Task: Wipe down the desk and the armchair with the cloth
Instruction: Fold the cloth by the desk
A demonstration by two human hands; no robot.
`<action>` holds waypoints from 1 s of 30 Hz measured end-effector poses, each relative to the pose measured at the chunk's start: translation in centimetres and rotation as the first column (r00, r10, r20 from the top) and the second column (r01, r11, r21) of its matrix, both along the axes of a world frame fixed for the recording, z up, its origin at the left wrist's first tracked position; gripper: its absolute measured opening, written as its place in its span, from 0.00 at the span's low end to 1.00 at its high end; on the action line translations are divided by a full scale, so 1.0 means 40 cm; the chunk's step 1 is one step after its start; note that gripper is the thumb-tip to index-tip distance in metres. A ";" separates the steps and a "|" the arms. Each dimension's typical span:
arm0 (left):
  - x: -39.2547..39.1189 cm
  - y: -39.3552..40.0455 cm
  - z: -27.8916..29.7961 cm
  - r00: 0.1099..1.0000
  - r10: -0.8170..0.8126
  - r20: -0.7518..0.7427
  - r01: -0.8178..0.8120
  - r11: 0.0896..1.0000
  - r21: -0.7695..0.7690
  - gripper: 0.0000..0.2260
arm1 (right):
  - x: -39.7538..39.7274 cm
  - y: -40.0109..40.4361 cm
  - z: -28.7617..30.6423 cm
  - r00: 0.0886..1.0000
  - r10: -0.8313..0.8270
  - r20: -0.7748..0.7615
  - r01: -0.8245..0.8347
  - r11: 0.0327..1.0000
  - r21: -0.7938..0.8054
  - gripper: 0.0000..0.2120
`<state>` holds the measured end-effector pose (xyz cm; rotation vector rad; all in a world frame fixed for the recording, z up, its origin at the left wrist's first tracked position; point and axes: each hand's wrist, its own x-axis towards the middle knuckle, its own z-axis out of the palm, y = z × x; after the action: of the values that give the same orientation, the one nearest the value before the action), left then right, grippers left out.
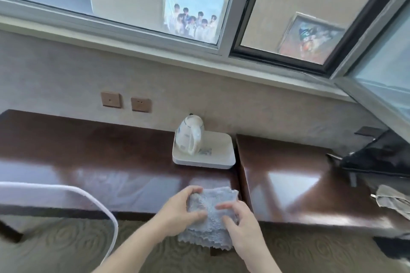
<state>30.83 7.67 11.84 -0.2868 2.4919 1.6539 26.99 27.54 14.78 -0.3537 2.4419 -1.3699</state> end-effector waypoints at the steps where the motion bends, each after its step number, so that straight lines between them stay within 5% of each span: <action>1: -0.047 -0.013 -0.013 0.998 -0.056 0.027 0.056 0.998 -0.006 0.28 | -0.042 -0.005 -0.018 1.000 -0.020 0.009 0.020 0.999 0.032 0.19; 9: -0.302 -0.081 -0.091 0.957 -0.228 0.178 0.250 0.961 -0.114 0.33 | -0.321 -0.044 -0.117 0.995 -0.055 0.078 0.044 0.990 0.136 0.21; 17: -0.602 -0.043 -0.224 0.970 -0.052 0.238 0.125 0.944 -0.306 0.29 | -0.680 -0.091 -0.272 0.969 0.000 0.245 -0.044 0.984 0.173 0.19; 22: -0.878 0.021 -0.317 0.979 0.076 0.190 0.023 0.881 -0.472 0.27 | -0.955 -0.122 -0.382 0.981 0.027 0.192 -0.076 0.965 0.252 0.20; 30: -1.122 0.008 -0.488 0.897 -0.058 0.439 0.353 0.692 -0.630 0.35 | -1.163 -0.184 -0.555 0.863 0.485 0.138 -0.465 0.661 0.589 0.35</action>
<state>-14.04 7.98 -7.68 -0.3389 2.5770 0.4250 -19.52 20.17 -7.43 -0.7773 2.3970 -0.3214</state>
